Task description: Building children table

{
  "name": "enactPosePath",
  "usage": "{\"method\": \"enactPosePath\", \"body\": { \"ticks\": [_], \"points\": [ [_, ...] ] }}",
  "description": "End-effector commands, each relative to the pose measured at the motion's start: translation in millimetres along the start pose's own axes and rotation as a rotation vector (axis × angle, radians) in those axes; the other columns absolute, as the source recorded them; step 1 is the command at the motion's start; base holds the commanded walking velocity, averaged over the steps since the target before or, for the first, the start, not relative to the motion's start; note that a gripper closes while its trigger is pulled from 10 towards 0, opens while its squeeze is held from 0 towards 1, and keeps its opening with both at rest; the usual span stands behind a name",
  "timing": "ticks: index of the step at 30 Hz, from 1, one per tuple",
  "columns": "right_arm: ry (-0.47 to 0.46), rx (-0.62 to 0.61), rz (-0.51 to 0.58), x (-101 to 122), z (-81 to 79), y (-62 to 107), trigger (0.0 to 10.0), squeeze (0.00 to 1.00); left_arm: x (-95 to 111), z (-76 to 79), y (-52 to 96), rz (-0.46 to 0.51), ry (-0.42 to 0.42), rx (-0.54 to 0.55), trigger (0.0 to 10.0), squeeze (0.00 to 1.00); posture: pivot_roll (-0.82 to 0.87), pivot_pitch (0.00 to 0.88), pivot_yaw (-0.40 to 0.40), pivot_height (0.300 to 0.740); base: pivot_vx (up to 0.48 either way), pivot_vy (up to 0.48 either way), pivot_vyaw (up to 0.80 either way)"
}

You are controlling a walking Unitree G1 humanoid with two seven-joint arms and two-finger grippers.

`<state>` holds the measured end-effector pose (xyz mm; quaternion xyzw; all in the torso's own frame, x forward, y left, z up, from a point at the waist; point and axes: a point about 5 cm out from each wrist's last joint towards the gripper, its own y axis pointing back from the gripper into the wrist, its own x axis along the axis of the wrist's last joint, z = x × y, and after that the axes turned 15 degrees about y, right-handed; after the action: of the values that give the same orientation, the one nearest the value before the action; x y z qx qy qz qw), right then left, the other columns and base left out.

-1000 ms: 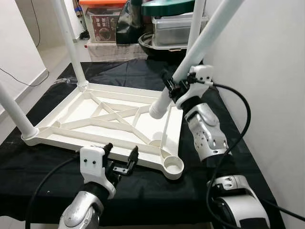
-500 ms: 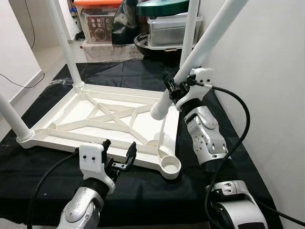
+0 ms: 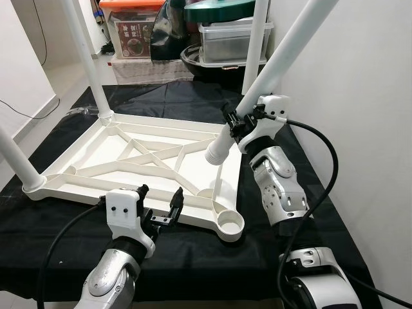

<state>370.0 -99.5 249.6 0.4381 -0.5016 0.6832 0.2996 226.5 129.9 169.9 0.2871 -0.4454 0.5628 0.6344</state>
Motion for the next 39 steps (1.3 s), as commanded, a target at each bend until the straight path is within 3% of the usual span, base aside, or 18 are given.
{"method": "enactPosePath", "body": {
  "ticks": [1,24,39],
  "points": [
    [0.008,0.020,-0.003,-0.1,-4.8,-0.1,10.0,0.00,-1.7,-2.7,0.4,0.001,-0.008,0.018,10.0,0.00,-0.01,0.008,0.004,0.740,0.000,0.000,0.00],
    [-0.003,0.025,-0.029,-5.7,-13.1,1.1,10.0,0.00,-5.3,-3.2,-1.4,0.002,0.000,0.023,10.0,0.00,-0.01,0.008,0.001,0.740,0.000,0.000,0.00],
    [0.002,0.019,-0.026,-3.6,-9.7,1.3,10.0,0.00,-2.6,-3.3,-2.9,0.016,-0.003,0.023,10.0,0.00,-0.01,0.001,-0.004,0.740,0.000,0.000,0.00]
  ]
}}
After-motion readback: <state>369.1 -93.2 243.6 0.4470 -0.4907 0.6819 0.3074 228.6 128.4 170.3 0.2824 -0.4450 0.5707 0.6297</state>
